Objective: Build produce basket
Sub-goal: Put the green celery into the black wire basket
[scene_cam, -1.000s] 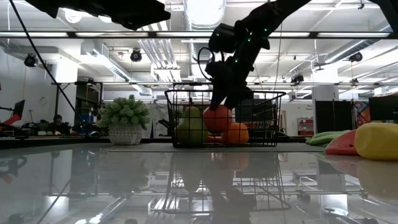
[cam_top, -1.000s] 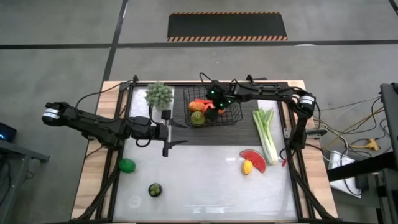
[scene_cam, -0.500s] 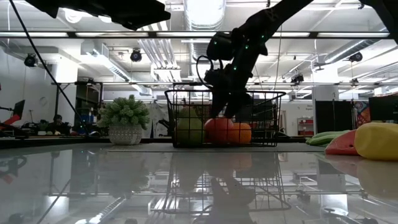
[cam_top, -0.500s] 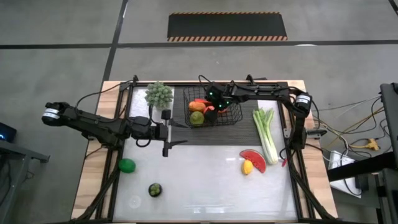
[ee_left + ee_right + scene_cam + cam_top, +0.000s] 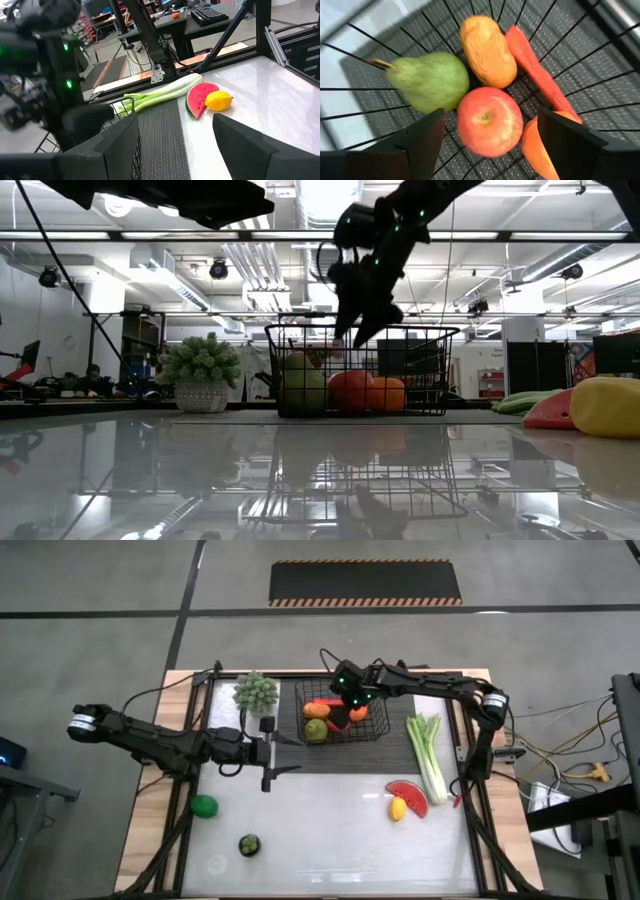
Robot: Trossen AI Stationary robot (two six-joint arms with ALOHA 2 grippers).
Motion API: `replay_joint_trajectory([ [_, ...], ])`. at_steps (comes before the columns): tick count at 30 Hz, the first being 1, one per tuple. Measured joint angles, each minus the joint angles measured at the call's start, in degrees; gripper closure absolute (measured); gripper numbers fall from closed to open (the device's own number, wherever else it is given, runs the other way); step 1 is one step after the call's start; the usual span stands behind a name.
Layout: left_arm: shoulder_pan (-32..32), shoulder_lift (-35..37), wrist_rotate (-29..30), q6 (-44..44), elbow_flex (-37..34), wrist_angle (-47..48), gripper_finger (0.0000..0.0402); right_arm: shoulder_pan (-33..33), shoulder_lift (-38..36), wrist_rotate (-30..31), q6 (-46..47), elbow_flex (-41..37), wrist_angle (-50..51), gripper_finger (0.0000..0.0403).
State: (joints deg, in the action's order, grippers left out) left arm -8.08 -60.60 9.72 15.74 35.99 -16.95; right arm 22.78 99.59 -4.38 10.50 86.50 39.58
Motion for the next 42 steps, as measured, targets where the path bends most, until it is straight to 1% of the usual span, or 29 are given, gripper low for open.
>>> replay_joint_trajectory([
  [8,0.00,0.00,-0.01,-0.34,-0.02,0.11,0.0162,-2.54,-8.82,0.02,2.42,0.43,2.74,0.0104],
  [15,0.00,0.00,-0.02,-0.34,-0.70,0.24,0.0162,-7.78,-15.17,0.04,3.48,-0.76,4.59,0.0104],
  [18,0.00,-0.02,-0.01,-0.34,-0.72,0.15,0.0162,-9.88,-17.21,0.15,5.77,-1.72,7.63,0.0106],
  [20,0.00,-0.02,-0.02,-0.34,-0.72,0.07,0.0162,-10.89,-18.59,1.79,8.16,-2.47,10.74,0.0111],
  [23,0.00,-0.02,-0.02,-0.34,-0.72,0.02,0.0162,-12.26,-20.45,6.78,12.45,-4.06,17.35,0.0118],
  [26,0.00,-0.02,-0.02,-0.36,-0.72,0.00,0.0162,-13.46,-22.07,11.52,17.66,-6.89,22.90,0.0123],
  [29,0.00,-0.01,-0.02,-0.38,-0.72,0.00,0.0162,-13.75,-23.46,13.25,23.87,-10.81,25.97,0.0122],
  [36,0.00,-0.01,-0.02,-0.38,-0.76,-0.02,0.0162,-13.83,-25.67,13.37,33.05,-20.13,32.22,0.0094],
  [42,0.00,-0.01,-0.02,-0.38,-0.76,-0.02,0.0162,-13.81,-26.12,13.44,38.66,-28.21,32.52,0.0092],
])
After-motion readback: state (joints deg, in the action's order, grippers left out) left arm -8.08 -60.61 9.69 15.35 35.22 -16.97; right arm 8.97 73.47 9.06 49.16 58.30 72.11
